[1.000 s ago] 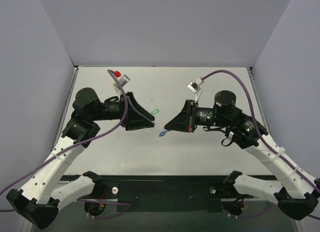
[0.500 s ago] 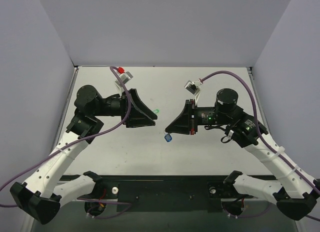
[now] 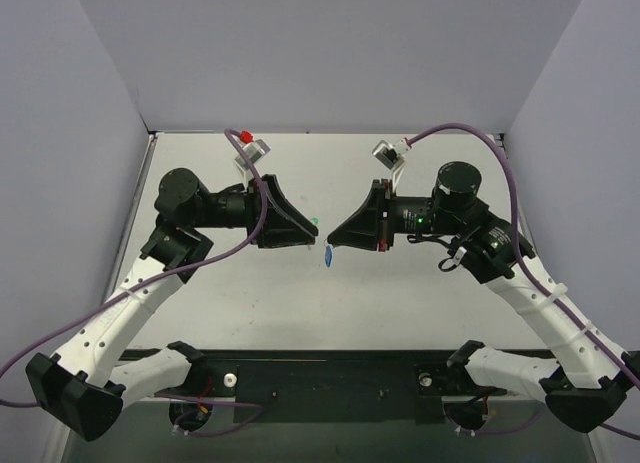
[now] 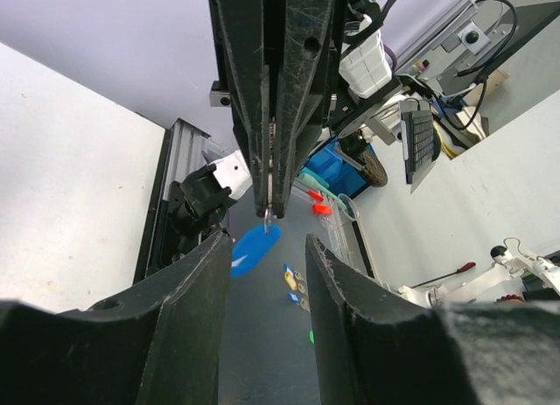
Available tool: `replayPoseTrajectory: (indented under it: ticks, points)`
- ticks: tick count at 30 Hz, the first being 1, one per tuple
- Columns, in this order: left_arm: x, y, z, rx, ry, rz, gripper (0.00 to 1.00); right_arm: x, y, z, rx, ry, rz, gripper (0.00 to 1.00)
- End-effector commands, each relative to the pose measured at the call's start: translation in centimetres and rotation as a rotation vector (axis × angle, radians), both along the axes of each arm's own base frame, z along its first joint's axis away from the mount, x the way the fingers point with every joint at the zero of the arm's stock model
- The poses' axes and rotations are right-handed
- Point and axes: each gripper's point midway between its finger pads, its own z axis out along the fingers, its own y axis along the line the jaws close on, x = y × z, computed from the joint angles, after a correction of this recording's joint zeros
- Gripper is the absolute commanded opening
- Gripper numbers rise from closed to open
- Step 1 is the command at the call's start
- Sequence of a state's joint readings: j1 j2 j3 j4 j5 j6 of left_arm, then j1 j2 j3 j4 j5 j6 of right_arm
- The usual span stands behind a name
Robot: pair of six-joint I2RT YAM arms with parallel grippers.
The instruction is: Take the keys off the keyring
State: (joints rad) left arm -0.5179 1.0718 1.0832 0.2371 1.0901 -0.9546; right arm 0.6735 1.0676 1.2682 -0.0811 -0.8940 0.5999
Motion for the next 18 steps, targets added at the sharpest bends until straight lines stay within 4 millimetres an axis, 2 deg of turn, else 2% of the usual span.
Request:
replayPoseTrajectory:
  ticks: [1, 7, 18]
  points:
    - [-0.3, -0.5, 0.7, -0.031, -0.042, -0.018, 0.48, 0.8, 0.4, 2.8, 0.079, -0.085, -0.006, 0.0]
    - [-0.5, -1.4, 0.3, -0.029, -0.039, -0.03, 0.43, 1.2, 0.5, 3.1, 0.082, -0.085, -0.017, 0.0]
    - [-0.6, -2.2, 0.2, -0.026, -0.037, -0.038, 0.23, 1.1, 0.5, 3.5, 0.102, -0.072, -0.015, 0.0]
